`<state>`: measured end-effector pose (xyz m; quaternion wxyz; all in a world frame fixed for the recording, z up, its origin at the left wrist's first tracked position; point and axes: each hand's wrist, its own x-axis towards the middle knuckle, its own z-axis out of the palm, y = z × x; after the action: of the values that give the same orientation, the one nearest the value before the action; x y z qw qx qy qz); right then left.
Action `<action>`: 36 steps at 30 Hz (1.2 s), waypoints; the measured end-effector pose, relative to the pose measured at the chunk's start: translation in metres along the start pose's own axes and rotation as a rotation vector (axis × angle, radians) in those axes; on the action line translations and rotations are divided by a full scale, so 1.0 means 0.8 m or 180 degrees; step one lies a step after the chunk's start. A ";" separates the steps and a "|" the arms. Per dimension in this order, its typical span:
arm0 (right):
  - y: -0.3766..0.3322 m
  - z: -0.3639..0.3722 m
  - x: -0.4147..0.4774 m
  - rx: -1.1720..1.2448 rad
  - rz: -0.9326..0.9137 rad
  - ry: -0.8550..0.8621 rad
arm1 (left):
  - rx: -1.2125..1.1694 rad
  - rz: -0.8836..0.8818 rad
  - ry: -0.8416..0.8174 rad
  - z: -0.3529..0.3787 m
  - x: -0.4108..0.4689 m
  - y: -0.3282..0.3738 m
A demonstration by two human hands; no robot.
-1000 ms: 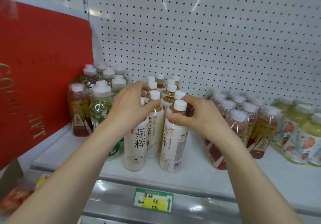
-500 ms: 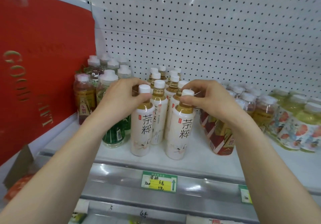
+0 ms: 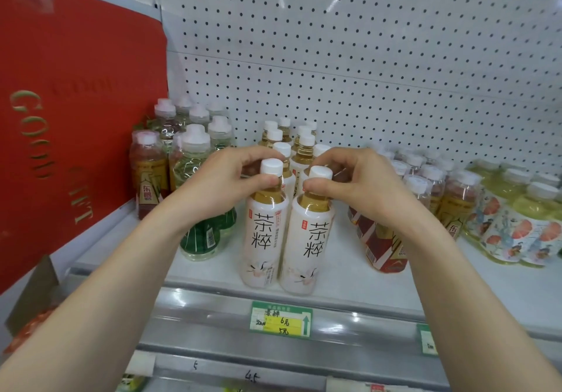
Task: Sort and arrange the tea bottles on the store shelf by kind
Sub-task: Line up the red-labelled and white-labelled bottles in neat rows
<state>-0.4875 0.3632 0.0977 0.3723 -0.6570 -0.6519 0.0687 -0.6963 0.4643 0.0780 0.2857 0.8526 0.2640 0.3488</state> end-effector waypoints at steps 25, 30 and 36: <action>0.007 -0.019 0.086 -0.0565 0.0261 -0.0849 | 0.1123 -0.0346 -0.0649 -0.030 0.087 -0.006; 0.029 -0.030 0.125 -0.0427 0.0296 0.0156 | 0.0968 -0.0438 -0.0528 -0.039 0.100 0.003; 0.046 -0.001 0.165 -0.0631 0.0496 -0.0743 | 0.1416 -0.0771 -0.0494 -0.009 0.166 0.000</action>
<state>-0.4385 0.4874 0.1290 0.2210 -0.7267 -0.6414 0.1085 -0.6201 0.5526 0.1414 0.1503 0.8808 0.4117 0.1791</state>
